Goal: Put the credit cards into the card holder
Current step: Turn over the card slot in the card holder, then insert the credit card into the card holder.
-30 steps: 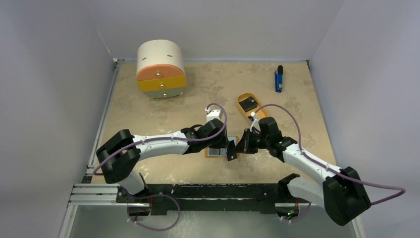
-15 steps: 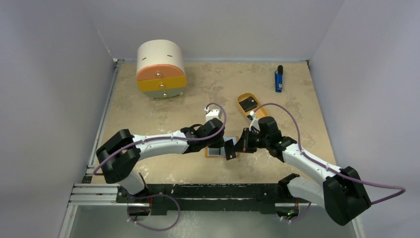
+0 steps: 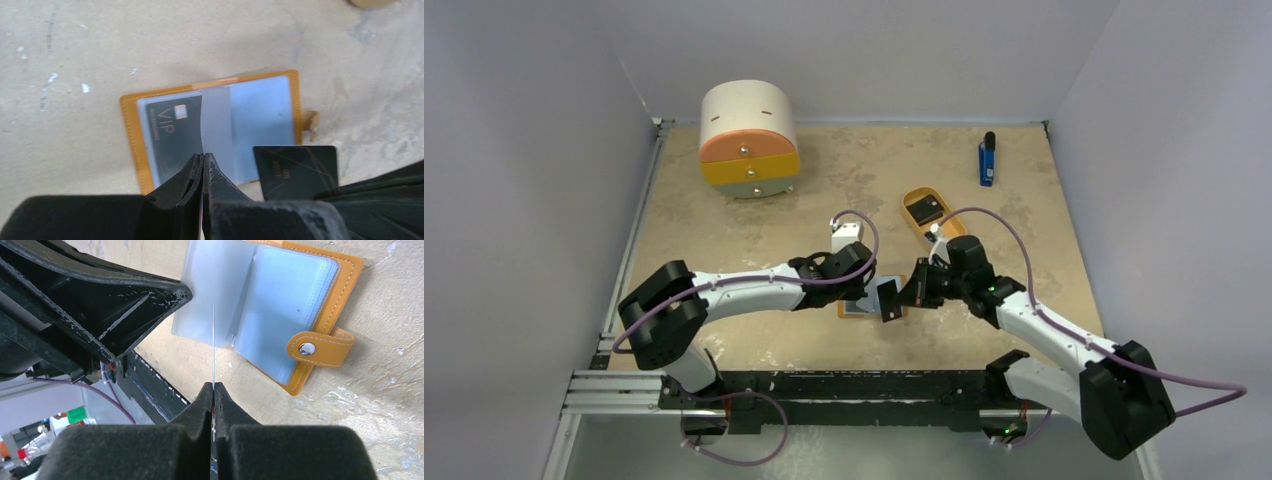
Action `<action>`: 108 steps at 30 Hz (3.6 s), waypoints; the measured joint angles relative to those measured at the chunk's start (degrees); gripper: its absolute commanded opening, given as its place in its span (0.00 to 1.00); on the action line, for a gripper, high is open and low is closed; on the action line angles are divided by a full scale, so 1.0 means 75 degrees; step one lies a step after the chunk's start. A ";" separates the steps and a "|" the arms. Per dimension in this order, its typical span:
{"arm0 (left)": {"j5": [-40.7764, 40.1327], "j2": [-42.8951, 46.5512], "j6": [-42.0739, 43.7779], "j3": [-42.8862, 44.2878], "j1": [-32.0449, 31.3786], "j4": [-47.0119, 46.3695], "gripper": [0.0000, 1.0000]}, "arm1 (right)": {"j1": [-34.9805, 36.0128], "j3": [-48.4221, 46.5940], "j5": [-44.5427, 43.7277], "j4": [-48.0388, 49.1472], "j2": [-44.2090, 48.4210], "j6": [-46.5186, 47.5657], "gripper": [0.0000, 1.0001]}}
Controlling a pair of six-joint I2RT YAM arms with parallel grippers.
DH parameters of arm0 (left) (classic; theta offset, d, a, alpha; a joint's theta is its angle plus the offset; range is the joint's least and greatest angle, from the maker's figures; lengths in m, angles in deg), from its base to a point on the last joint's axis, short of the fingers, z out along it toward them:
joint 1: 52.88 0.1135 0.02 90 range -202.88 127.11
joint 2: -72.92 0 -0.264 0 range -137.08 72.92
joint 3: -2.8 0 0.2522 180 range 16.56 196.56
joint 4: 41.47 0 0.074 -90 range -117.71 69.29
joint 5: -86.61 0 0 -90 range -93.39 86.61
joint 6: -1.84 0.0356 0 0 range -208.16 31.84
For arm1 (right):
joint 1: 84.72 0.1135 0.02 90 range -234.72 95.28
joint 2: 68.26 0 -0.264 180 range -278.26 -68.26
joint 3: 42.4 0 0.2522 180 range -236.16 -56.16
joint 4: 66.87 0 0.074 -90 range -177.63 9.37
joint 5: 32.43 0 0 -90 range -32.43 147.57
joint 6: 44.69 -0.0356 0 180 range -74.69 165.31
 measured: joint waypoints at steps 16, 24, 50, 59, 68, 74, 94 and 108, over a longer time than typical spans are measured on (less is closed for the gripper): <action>-0.1087 0.0058 -0.0108 -0.0571 0.0029 0.0769 0.00 | 0.0178 -0.0047 -0.0152 0.0874 -0.1131 -0.0784 0.00; -0.1122 0.0058 -0.0210 -0.0586 0.0029 0.0764 0.00 | 0.0312 -0.0050 0.0108 0.1682 -0.1714 -0.1122 0.00; -0.1116 0.0058 -0.0277 -0.0705 0.0029 0.0618 0.00 | 0.0414 -0.0251 0.0274 0.2503 -0.2897 -0.1577 0.00; -0.1116 0.0058 -0.0283 -0.0705 0.0029 0.0618 0.00 | 0.0449 -0.0315 0.0239 0.2503 -0.2748 -0.1562 0.00; -0.1116 0.0058 -0.0291 -0.0705 0.0029 0.0618 0.00 | 0.0466 -0.0379 0.0248 0.2503 -0.2850 -0.1550 0.00; -0.1116 0.0058 -0.0294 -0.0705 0.0029 0.0621 0.00 | 0.0484 -0.0379 0.0242 0.2489 -0.3022 -0.1547 0.00; -0.1084 0.0058 -0.0353 -0.0705 0.0035 0.0609 0.00 | 0.0551 -0.0388 0.0227 0.3075 -0.3416 -0.1891 0.00; -0.1061 0.0058 -0.0356 -0.0705 0.0041 0.0597 0.02 | 0.0737 -0.0361 -0.0207 0.3774 -0.3815 -0.2378 0.00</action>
